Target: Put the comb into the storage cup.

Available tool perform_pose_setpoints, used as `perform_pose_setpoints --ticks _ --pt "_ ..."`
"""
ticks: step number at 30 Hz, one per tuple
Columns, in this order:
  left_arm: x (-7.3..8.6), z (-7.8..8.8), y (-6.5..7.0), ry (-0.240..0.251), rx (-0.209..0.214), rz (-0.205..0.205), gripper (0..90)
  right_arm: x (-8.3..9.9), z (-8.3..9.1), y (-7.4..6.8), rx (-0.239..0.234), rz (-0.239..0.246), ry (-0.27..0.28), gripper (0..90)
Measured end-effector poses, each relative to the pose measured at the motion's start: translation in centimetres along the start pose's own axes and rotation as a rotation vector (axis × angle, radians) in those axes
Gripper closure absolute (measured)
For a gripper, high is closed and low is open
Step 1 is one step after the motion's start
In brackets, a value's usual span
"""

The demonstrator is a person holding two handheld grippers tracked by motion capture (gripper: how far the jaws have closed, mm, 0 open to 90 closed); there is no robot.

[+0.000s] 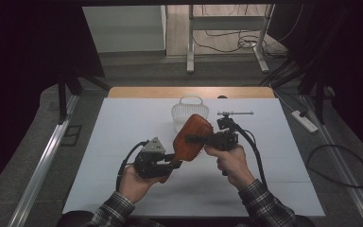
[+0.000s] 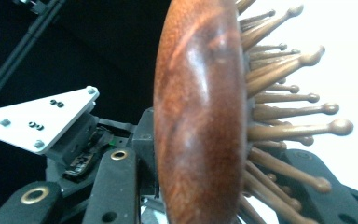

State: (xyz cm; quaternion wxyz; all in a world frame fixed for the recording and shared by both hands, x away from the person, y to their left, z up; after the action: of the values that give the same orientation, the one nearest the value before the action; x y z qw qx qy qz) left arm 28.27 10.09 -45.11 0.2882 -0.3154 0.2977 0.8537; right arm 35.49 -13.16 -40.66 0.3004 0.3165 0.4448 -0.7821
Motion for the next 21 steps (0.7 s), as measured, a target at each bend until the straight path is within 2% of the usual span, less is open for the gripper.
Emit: perform_pose_setpoints --ticks 3,4,8,9,10,13,14,16,17,21 --pt "0.1 -0.2 -0.3 -0.012 -0.007 0.019 48.0 0.0 0.1 0.1 0.008 0.007 0.006 56.7" --pt "0.2 -0.3 -0.4 -0.015 -0.011 0.027 48.0 0.0 0.1 0.1 0.008 0.007 0.006 56.7" --pt "0.2 -0.3 -0.7 -0.016 -0.04 0.037 29.4 -0.2 0.4 0.0 0.014 0.013 0.02 56.6" --pt "0.2 -0.3 -0.7 -0.015 -0.047 0.042 29.4 -0.2 0.4 0.0 0.014 0.013 0.02 56.6" --pt "0.2 -0.2 -0.9 -0.016 -0.056 0.048 24.8 -0.2 0.5 0.0 0.013 0.015 0.02 56.6" --pt "0.4 -0.1 -1.3 -0.016 -0.046 0.066 15.4 -0.3 0.7 0.0 0.024 0.021 0.03 56.6" --pt "0.6 -0.1 -1.5 -0.023 -0.036 0.081 14.3 -0.3 0.8 -0.1 0.025 0.023 0.033 56.6" --pt "0.8 0.0 -1.6 -0.026 -0.035 0.086 11.2 -0.4 0.9 -0.1 0.026 0.032 0.033 56.6" --pt "1.0 0.1 -1.7 -0.046 -0.037 0.093 9.7 -0.4 0.9 -0.1 0.028 0.034 0.033 56.5" --pt "1.2 0.6 -1.9 -0.053 -0.04 0.101 5.3 -0.5 0.9 -0.2 0.045 0.046 0.036 56.5"
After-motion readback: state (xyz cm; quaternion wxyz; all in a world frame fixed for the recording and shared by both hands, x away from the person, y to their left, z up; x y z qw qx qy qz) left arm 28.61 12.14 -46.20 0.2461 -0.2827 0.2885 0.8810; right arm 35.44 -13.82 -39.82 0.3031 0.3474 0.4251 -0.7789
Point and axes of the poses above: each handheld gripper's, and its own axes: z roughly backward along the jaws, x roughly out of its underside, y roughly to its right, the point moved 1 cm from there along -z, roughly forward along the jaws, and after that the axes turned 12 degrees about z, right-handed, at the moved point
